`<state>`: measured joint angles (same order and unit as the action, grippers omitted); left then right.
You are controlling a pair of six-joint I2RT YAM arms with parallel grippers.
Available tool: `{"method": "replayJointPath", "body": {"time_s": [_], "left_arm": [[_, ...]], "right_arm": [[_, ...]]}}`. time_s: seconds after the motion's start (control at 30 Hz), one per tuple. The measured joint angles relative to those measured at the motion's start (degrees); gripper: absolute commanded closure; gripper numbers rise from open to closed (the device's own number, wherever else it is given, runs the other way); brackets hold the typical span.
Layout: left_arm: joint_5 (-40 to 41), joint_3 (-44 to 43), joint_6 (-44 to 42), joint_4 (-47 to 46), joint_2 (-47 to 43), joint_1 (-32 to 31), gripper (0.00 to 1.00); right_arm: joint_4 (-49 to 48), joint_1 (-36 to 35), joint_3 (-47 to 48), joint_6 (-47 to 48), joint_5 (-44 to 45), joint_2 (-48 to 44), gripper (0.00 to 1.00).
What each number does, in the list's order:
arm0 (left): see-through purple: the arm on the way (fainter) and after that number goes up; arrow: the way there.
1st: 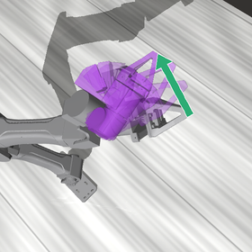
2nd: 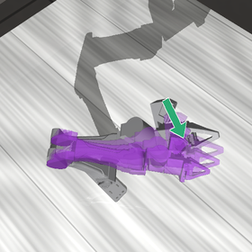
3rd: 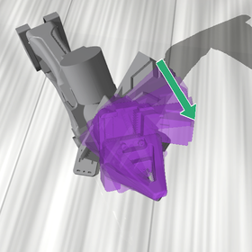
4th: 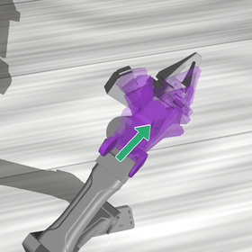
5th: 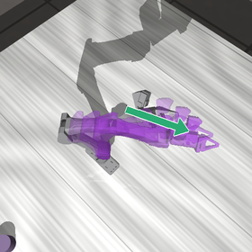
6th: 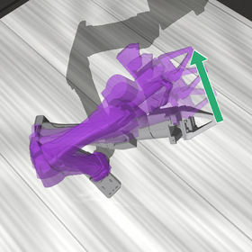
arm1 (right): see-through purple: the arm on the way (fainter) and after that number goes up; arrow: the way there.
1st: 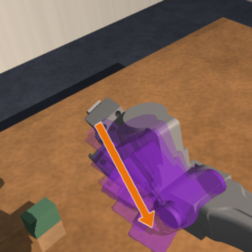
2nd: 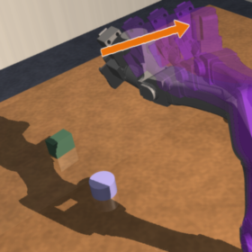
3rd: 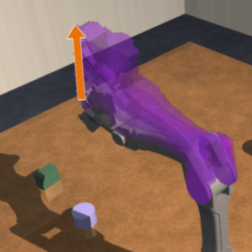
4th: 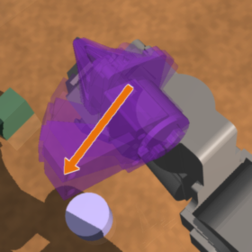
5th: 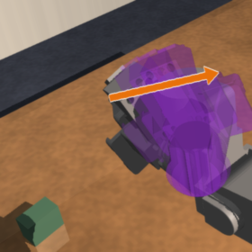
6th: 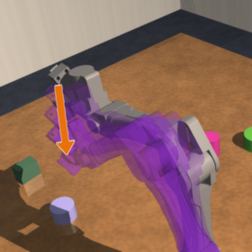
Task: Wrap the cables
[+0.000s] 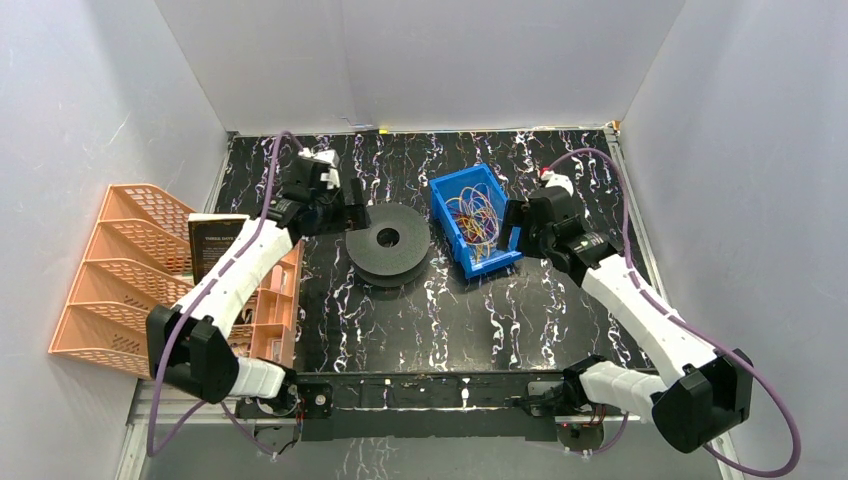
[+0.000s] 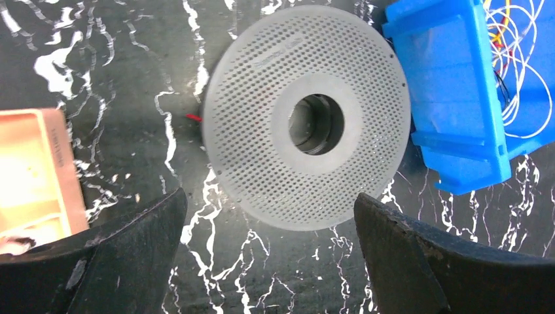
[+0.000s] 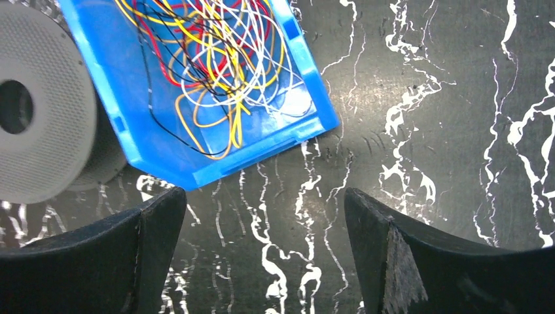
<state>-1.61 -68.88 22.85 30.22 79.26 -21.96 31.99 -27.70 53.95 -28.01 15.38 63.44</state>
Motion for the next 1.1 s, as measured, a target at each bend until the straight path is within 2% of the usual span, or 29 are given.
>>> {"method": "replayJointPath", "body": {"time_s": [0.07,0.2,0.5,0.9,1.1], "left_arm": [[0.85,1.18,0.72,0.59,-2.03,1.75,0.02],[1.03,2.73,0.98,1.60,-6.49,1.29,0.02],[-1.97,3.50,-1.60,2.25,-16.50,0.94,0.02],[-19.15,11.47,-10.86,-1.90,-30.03,0.52,0.02],[-22.47,11.82,-11.26,-2.99,-29.03,0.44,0.02]], "right_arm": [[1.31,0.00,1.97,-1.97,0.20,0.13,0.02],[2.51,-0.04,3.78,-5.31,0.31,-1.90,0.02],[2.27,-0.02,2.49,-2.78,-6.62,-15.26,0.02],[1.68,-0.02,-0.42,-0.07,-6.93,-20.28,0.02],[1.42,-0.02,-0.42,1.29,-7.45,-20.22,0.02]]}}
